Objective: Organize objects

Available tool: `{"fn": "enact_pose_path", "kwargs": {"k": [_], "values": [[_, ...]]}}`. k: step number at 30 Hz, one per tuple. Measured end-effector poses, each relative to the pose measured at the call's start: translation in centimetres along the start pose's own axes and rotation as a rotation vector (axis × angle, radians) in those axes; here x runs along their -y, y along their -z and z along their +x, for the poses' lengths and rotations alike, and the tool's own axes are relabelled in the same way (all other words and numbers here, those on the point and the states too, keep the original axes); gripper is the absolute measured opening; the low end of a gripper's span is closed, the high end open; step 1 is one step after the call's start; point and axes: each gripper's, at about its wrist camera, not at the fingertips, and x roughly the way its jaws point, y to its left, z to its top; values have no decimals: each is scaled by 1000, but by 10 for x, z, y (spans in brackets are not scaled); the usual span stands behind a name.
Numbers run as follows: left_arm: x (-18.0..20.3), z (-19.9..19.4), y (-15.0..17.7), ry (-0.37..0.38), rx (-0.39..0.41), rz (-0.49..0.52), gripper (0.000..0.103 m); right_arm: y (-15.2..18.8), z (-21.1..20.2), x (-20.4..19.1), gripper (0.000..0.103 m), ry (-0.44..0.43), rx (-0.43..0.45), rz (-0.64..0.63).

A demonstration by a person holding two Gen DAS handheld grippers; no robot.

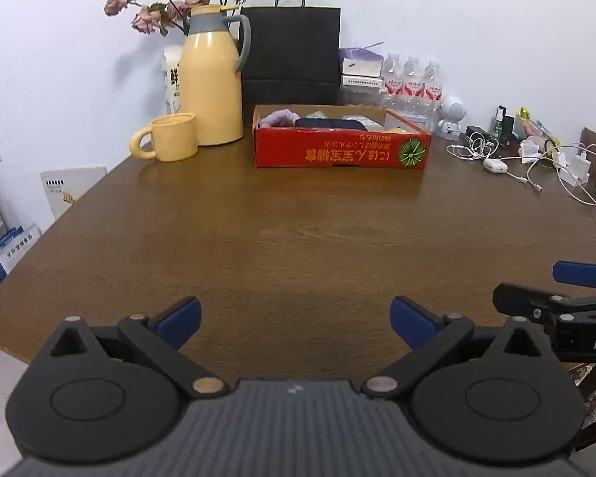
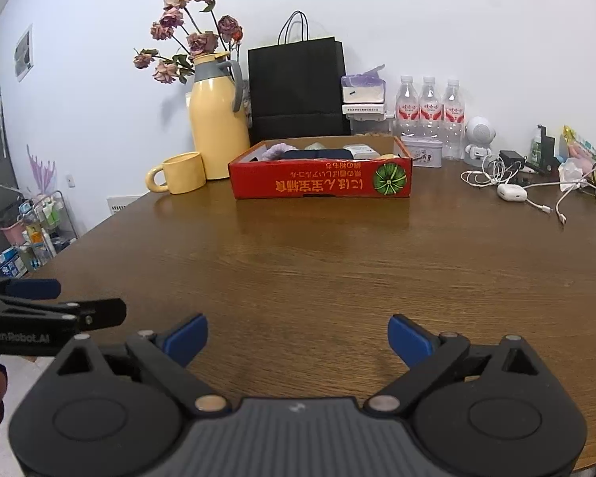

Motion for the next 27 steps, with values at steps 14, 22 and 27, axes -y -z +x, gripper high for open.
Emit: {"fn": "enact_pose_path", "kwargs": {"k": [14, 22, 27], "values": [[1, -2, 3, 11, 4, 13, 103, 7, 5, 2, 98, 52, -26, 7], [2, -2, 4, 13, 0, 17, 103, 9, 5, 2, 98, 47, -31, 0], [3, -2, 4, 13, -1, 18, 103, 9, 5, 2, 98, 50, -28, 1]]}}
